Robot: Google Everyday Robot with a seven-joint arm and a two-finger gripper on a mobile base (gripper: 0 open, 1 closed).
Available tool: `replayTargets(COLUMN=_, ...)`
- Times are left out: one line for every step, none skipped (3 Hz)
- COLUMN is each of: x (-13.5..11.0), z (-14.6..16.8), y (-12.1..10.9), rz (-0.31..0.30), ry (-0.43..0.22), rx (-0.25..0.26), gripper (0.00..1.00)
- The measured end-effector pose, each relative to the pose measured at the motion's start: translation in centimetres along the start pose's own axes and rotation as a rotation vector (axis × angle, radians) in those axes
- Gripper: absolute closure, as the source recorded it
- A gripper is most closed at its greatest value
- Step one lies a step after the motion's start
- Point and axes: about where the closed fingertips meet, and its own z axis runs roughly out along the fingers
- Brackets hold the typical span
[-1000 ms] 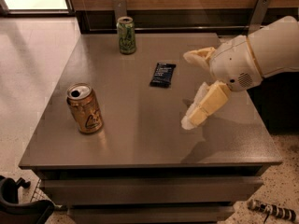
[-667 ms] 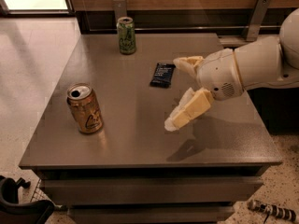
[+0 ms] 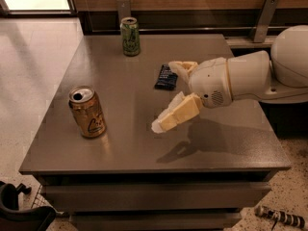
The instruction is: Knock orange can over
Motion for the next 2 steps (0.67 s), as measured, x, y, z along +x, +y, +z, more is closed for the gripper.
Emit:
replayTargets(x=-0.7, z=1.8, y=0.6, rz=-0.011, ry=-0.030, rx=-0.006, gripper=0.00)
replayTargets(x=-1.8, z=4.4, y=1.3, rz=-0.025, ry=-0.081, rx=0.002, gripper=0.00)
